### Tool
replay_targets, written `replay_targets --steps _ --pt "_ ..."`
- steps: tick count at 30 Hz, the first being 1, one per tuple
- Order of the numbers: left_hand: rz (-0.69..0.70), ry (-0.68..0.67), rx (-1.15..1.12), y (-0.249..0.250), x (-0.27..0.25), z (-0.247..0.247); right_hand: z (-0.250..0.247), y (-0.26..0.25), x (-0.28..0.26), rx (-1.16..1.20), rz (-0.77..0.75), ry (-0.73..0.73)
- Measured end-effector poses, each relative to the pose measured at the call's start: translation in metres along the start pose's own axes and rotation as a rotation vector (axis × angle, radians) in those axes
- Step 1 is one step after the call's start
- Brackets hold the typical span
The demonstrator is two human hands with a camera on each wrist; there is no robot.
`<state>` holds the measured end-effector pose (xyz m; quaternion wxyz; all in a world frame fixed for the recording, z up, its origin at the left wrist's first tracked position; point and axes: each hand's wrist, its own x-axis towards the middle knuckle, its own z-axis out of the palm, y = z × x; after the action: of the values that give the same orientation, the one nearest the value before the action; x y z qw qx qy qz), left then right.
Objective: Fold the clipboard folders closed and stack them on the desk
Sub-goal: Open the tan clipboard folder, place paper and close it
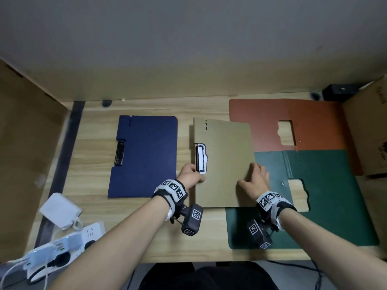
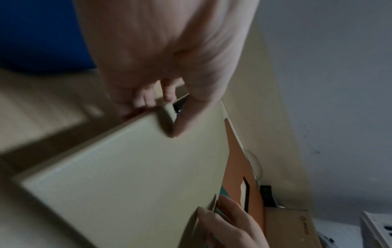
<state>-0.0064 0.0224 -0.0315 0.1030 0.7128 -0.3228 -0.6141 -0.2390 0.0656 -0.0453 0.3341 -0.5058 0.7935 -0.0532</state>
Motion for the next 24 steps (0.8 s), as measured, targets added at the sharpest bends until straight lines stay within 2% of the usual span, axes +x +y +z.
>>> replay_targets --steps 3,7,10,14,19,24 --pt "0.066 -0.038 -0.067 -0.008 -0.003 -0.025 0.011 -0.024 -0.001 0.023 0.0 -0.009" --pt "0.141 -0.025 -0.178 -0.018 -0.011 -0.077 0.028 -0.058 -0.001 0.126 0.024 -0.027" --pt "0.144 -0.021 -0.214 -0.029 -0.012 -0.124 0.043 -0.088 -0.004 0.256 0.046 -0.074" --pt "0.143 0.032 -0.23 -0.049 -0.008 -0.181 0.065 -0.133 -0.005 0.201 0.007 -0.094" --pt "0.177 0.193 -0.254 -0.068 -0.005 -0.228 0.093 -0.189 -0.003 0.149 -0.05 -0.086" --pt "0.275 0.396 -0.122 -0.081 -0.002 -0.253 0.119 -0.223 -0.002 0.054 -0.07 -0.089"
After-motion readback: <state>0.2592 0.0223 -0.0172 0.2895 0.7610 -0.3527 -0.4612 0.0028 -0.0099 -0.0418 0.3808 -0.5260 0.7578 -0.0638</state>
